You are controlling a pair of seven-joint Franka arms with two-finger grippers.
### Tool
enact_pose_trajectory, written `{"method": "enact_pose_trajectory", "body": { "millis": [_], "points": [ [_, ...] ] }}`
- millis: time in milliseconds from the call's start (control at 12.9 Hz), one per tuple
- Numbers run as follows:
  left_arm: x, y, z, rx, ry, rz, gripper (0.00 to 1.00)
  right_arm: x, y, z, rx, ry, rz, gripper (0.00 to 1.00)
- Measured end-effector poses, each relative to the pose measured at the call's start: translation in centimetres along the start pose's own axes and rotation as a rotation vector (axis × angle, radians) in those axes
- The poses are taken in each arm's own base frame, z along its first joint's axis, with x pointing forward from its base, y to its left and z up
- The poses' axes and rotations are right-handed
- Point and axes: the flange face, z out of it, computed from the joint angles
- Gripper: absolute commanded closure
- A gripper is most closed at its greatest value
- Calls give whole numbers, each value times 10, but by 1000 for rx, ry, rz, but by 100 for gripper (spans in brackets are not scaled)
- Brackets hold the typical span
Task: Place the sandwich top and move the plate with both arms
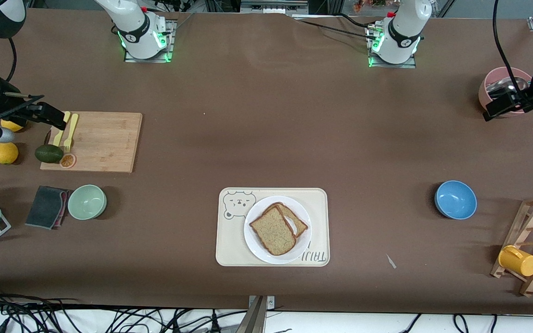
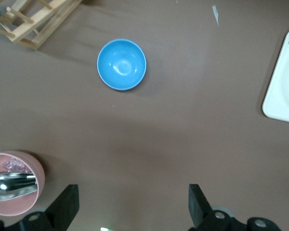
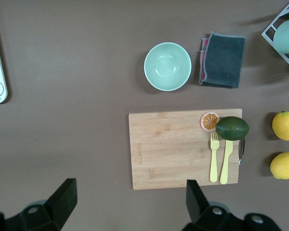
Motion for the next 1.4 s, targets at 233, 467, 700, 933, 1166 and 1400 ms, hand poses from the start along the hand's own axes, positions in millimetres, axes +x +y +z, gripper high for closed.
{"method": "enact_pose_trajectory", "body": {
  "millis": [233, 467, 700, 933, 1166, 1400],
  "points": [
    [-8, 9, -4, -26, -18, 35, 0, 1, 1, -1, 3, 4, 3, 0],
    [-10, 15, -4, -24, -21, 47, 0, 1, 2, -1, 32, 2, 12, 0],
    [-10, 15, -3, -24, -22, 47, 0, 1, 3, -1, 37, 2, 15, 0],
    [-10, 15, -3, -23, -24, 48, 0, 1, 3, -1, 37, 2, 16, 0],
    [-10, 16, -3, -25, -24, 49, 0, 1, 3, -1, 37, 2, 16, 0],
    [-10, 16, -3, -26, -24, 50, 0, 1, 3, -1, 37, 2, 16, 0]
  ]
}}
